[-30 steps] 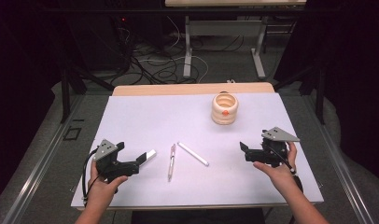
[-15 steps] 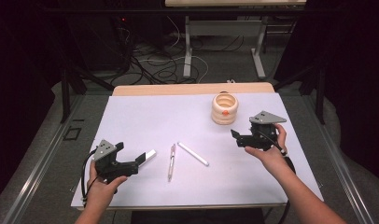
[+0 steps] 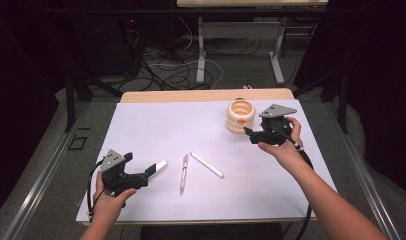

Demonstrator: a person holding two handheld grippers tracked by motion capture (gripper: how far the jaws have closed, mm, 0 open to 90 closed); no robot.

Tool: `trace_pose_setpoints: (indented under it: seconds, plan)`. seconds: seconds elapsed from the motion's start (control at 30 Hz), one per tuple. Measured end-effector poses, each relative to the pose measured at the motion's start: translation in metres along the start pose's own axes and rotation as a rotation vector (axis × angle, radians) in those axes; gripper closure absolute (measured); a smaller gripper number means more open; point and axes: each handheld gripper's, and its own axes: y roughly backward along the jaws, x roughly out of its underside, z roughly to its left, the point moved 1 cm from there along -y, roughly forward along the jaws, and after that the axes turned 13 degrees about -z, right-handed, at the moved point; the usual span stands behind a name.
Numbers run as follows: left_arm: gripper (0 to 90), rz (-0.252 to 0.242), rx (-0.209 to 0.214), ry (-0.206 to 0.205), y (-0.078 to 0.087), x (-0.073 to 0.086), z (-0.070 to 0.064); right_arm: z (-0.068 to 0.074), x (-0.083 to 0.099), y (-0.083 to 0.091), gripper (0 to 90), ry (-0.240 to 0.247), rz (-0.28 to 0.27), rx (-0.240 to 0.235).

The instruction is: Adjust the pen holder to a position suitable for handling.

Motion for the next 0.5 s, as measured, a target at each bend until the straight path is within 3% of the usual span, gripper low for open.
trace_pose_setpoints:
  seconds: [0.3, 0.5]
  plan:
    - [0.8, 0.004, -0.001, 0.003, 0.0, 0.001, 0.002, -0.008, -0.011, -0.013, 36.8, 0.004, 0.018, -0.013]
    - [0.8, 0.008, -0.001, 0.003, 0.0, 0.001, 0.002, -0.015, -0.018, -0.024, 39.2, 0.022, 0.043, -0.035]
